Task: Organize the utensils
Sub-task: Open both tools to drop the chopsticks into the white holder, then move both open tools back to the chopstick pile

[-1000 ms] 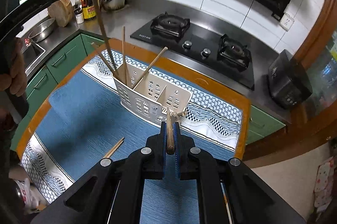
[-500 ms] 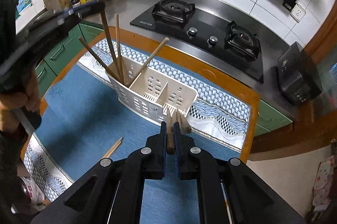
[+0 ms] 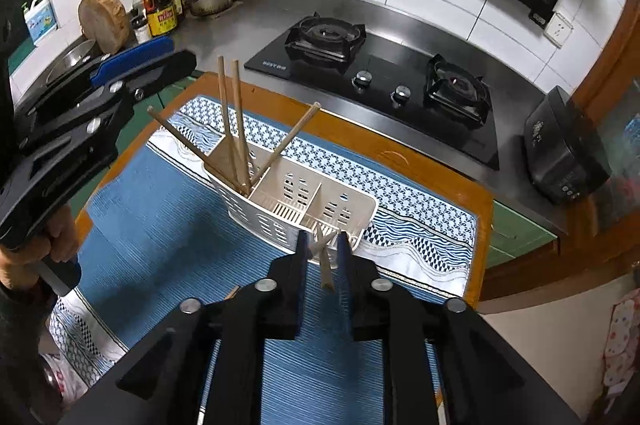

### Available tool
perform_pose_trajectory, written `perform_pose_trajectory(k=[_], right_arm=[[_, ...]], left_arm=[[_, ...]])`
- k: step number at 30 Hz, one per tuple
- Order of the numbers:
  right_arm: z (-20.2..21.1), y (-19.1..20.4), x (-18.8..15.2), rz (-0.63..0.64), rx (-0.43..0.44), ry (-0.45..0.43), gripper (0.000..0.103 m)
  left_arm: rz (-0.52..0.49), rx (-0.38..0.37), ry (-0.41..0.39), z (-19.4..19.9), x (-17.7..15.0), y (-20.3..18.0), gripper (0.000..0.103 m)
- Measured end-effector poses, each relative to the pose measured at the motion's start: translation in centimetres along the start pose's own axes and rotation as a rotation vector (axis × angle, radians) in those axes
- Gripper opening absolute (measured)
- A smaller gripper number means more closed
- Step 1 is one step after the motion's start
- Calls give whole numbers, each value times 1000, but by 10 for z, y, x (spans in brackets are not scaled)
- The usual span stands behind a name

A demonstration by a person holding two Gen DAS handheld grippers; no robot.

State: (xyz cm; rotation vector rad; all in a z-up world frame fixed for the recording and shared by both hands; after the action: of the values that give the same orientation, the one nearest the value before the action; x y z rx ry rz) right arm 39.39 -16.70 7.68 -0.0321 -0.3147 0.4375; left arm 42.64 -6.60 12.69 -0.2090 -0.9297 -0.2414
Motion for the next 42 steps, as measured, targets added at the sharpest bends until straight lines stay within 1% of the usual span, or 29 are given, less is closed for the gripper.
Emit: perform_pose_trajectory(k=[2, 4, 7, 8, 11, 14, 16, 17, 21, 23, 26, 29, 30, 31, 33, 35, 36, 38, 40, 42], right_arm=[[10, 3, -5, -1, -2, -26, 22], [20, 4, -12, -8, -9, -49, 26], [36, 9, -27, -22, -8, -92, 26], [39, 11, -32, -25, -7, -101, 26], [49, 25, -60, -45, 17, -147, 27], [46, 42, -88, -54, 38, -170, 27], [34, 59, -111, -69, 79, -171, 27], [24, 69, -126, -75, 98, -162, 27], [-12, 105, -166, -79, 137, -129, 27], [-30, 126, -184, -98, 187, -112, 27], [-52, 154, -207, -130, 253, -98, 25], [-77, 176, -221, -176, 289, -83, 23], [-83, 182, -224, -192, 307, -78, 22], [-93, 189, -228, -221, 342, -66, 19], [-106, 197, -230, -262, 374, -59, 18], [-116, 200, -231, -302, 386, -61, 17], [-122, 200, -231, -336, 411, -58, 16], [-129, 201, -232, -381, 432, -53, 15], [-137, 202, -233, -420, 436, -44, 15], [-140, 201, -233, -457, 461, -36, 14]], left_arm=[[1, -8, -12, 9, -3, 0, 40], [4, -16, -21, 18, -6, -2, 41], [-9, -15, -39, 38, -16, -5, 41], [-11, -14, -45, 47, -22, -5, 41], [-12, -7, -46, 68, -44, -5, 43], [8, -20, -34, 88, -73, -2, 43], [21, -17, -25, 98, -91, 2, 48], [36, -5, -25, 105, -104, 6, 55], [60, 10, -13, 122, -143, 18, 55], [83, 1, -2, 127, -160, 23, 55], [108, 17, 15, 136, -190, 33, 55], [132, 32, 24, 144, -213, 43, 55], [144, 28, 26, 146, -221, 45, 55], [156, 25, 27, 149, -228, 47, 55], [180, 21, 31, 153, -239, 54, 56], [207, 19, 29, 158, -251, 62, 56], [214, 20, 29, 160, -253, 65, 56], [231, 31, 27, 165, -263, 73, 56], [245, 38, 23, 169, -268, 80, 56], [262, 38, 20, 174, -274, 87, 56]])
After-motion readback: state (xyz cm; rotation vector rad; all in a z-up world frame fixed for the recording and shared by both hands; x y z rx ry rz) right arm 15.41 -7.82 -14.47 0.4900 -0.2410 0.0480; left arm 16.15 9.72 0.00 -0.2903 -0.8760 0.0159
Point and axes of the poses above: each gripper's, at about its wrist camera, not at the fingertips, and z roughly against the way its jaws point, y to its left, x to its top, the point moved 10 cm from there along -z, roughly the way its jaws point, and after that the axes turned 13 degrees about y, right-handed, at the moved point
